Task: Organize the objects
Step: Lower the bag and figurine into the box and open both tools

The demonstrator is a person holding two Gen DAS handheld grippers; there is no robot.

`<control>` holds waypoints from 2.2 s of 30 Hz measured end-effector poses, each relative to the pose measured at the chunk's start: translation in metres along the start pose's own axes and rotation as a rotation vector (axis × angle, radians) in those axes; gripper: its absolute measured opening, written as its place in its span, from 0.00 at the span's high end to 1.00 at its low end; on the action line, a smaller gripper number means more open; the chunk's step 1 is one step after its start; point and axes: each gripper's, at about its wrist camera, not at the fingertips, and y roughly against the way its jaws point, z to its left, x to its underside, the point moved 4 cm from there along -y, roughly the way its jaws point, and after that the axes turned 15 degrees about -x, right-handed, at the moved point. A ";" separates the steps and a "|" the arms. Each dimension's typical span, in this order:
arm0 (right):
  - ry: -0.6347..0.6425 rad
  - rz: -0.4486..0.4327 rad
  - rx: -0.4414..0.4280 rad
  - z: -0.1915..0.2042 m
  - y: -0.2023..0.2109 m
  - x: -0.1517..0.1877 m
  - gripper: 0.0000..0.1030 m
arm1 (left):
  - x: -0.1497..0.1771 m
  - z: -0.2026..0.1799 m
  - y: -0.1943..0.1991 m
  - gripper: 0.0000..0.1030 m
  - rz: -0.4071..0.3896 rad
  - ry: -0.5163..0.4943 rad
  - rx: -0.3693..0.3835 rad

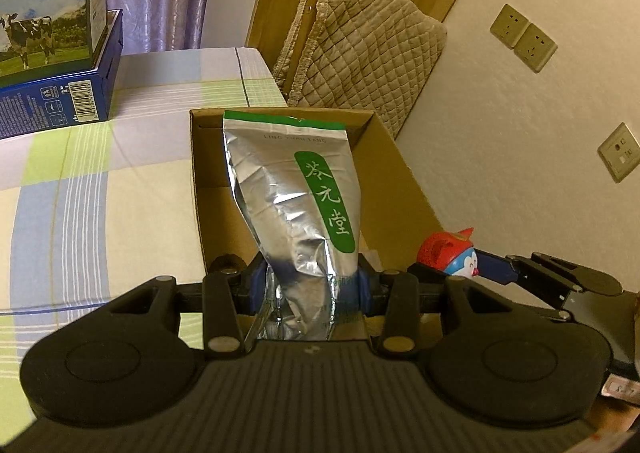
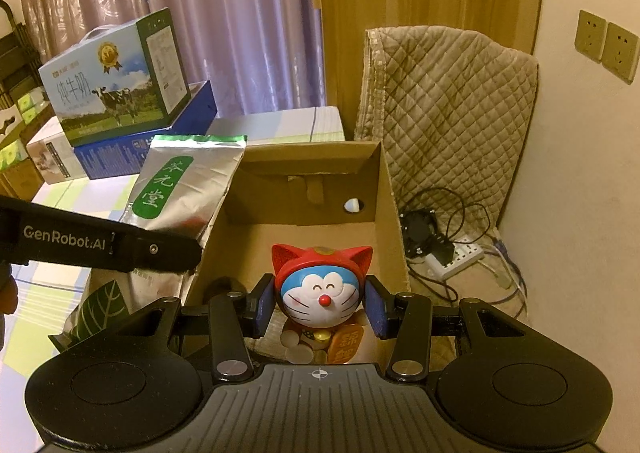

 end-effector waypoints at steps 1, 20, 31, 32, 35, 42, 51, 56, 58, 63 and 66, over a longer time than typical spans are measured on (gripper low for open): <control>-0.001 -0.001 0.001 0.000 0.000 0.000 0.57 | -0.001 0.000 -0.001 0.63 0.000 0.003 0.003; -0.018 0.000 -0.007 0.001 0.001 0.003 0.57 | -0.004 0.010 0.011 0.53 -0.048 -0.021 -0.017; -0.015 0.004 -0.017 0.003 -0.001 0.001 0.57 | -0.002 0.014 0.016 0.53 -0.048 -0.027 -0.022; -0.014 0.004 -0.019 0.004 -0.001 0.000 0.57 | -0.002 0.014 0.016 0.53 -0.048 -0.027 -0.021; -0.013 0.000 -0.019 0.005 -0.002 -0.001 0.57 | -0.002 0.015 0.016 0.53 -0.048 -0.025 -0.022; -0.013 -0.026 -0.010 0.003 -0.006 -0.004 0.56 | -0.001 0.016 0.017 0.53 -0.046 -0.023 -0.021; -0.022 -0.077 0.004 -0.003 0.003 -0.006 0.40 | 0.001 0.022 0.018 0.52 -0.045 -0.023 -0.028; -0.030 -0.074 0.004 -0.003 0.009 -0.002 0.40 | 0.004 0.024 0.022 0.51 -0.049 -0.024 -0.030; -0.028 -0.073 0.004 -0.002 0.013 -0.001 0.40 | 0.004 0.024 0.025 0.50 -0.054 -0.025 -0.031; -0.028 -0.060 0.002 0.005 0.025 0.004 0.40 | 0.008 0.027 0.037 0.45 -0.062 -0.022 -0.040; -0.029 -0.055 0.003 0.010 0.034 0.009 0.40 | 0.014 0.028 0.047 0.38 -0.066 -0.024 -0.044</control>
